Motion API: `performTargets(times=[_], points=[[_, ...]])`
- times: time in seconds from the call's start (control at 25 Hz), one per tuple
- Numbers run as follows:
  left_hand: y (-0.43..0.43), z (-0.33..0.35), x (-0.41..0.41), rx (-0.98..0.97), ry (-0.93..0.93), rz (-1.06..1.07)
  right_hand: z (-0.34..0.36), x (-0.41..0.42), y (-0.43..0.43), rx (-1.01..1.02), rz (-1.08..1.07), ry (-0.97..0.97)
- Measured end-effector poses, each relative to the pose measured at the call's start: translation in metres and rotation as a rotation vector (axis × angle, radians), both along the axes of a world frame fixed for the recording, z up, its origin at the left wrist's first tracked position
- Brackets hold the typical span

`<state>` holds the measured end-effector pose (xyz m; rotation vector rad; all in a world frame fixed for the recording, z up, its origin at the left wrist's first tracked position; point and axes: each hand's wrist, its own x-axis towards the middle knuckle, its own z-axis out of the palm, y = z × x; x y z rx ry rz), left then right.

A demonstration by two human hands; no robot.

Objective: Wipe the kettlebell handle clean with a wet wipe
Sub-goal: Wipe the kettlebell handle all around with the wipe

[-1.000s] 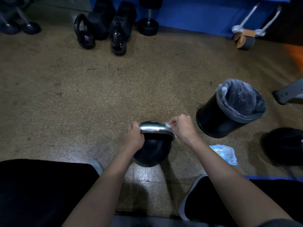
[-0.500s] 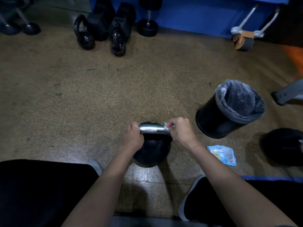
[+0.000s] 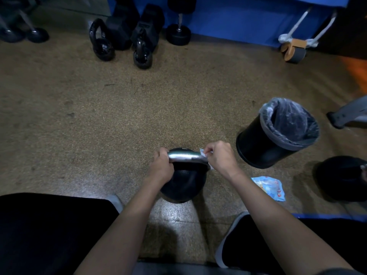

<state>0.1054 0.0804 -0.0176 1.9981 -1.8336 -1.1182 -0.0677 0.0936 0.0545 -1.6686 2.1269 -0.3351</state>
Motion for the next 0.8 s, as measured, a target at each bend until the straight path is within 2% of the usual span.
performTargets(times=[0.12, 0.8], points=[[-0.0002, 0.0001, 0.0003, -0.016, -0.006, -0.001, -0.0015, 0.0040, 0.0040, -0.005, 0.043, 0.021], [-0.0005, -0.0023, 0.0008, -0.004, -0.008, -0.005, -0.0050, 0.0035, 0.0092, -0.023, -0.002, -0.006]])
